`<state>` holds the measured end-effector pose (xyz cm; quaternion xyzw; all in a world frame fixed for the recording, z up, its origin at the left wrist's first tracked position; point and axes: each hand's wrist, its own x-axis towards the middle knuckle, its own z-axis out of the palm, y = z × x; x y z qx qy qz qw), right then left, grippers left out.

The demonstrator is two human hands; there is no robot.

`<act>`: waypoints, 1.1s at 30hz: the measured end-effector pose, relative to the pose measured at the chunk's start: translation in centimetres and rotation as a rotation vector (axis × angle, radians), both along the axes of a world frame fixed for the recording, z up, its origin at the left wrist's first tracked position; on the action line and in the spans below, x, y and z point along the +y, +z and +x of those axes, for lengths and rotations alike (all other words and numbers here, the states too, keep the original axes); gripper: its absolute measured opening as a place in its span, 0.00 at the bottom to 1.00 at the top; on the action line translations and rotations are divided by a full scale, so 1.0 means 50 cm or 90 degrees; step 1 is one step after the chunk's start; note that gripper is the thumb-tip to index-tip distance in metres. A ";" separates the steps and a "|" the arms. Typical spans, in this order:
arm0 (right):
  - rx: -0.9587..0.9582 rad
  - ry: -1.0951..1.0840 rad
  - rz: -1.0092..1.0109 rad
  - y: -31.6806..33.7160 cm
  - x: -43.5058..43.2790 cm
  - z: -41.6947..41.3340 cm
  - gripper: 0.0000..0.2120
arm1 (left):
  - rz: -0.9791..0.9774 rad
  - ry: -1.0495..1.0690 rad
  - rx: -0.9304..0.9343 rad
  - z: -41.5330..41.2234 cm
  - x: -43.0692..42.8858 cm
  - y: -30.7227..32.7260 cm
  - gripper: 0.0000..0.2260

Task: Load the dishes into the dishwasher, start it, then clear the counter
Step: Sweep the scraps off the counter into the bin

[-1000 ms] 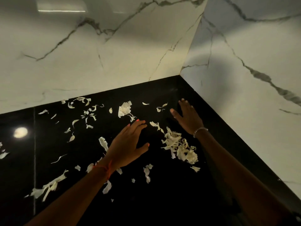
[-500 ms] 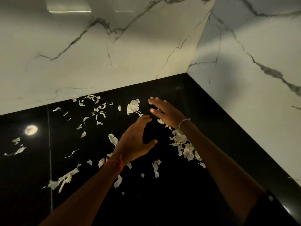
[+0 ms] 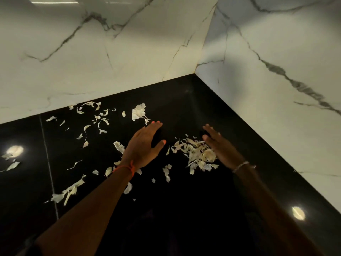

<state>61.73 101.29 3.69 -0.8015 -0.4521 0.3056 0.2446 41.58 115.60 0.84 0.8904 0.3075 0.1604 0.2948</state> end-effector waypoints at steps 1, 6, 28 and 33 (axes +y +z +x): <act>-0.034 -0.005 0.025 -0.016 -0.006 -0.039 0.30 | 0.004 -0.001 0.000 0.000 0.000 0.000 0.26; 0.076 0.013 0.182 -0.028 -0.014 -0.186 0.24 | 0.011 0.002 -0.013 -0.001 0.000 -0.005 0.23; -0.223 -0.059 0.003 -0.049 0.098 -0.098 0.25 | 0.007 0.016 -0.041 -0.009 -0.010 0.003 0.21; -0.385 -0.046 -0.040 -0.068 0.102 -0.107 0.28 | 0.031 -0.005 0.016 -0.008 -0.003 -0.004 0.22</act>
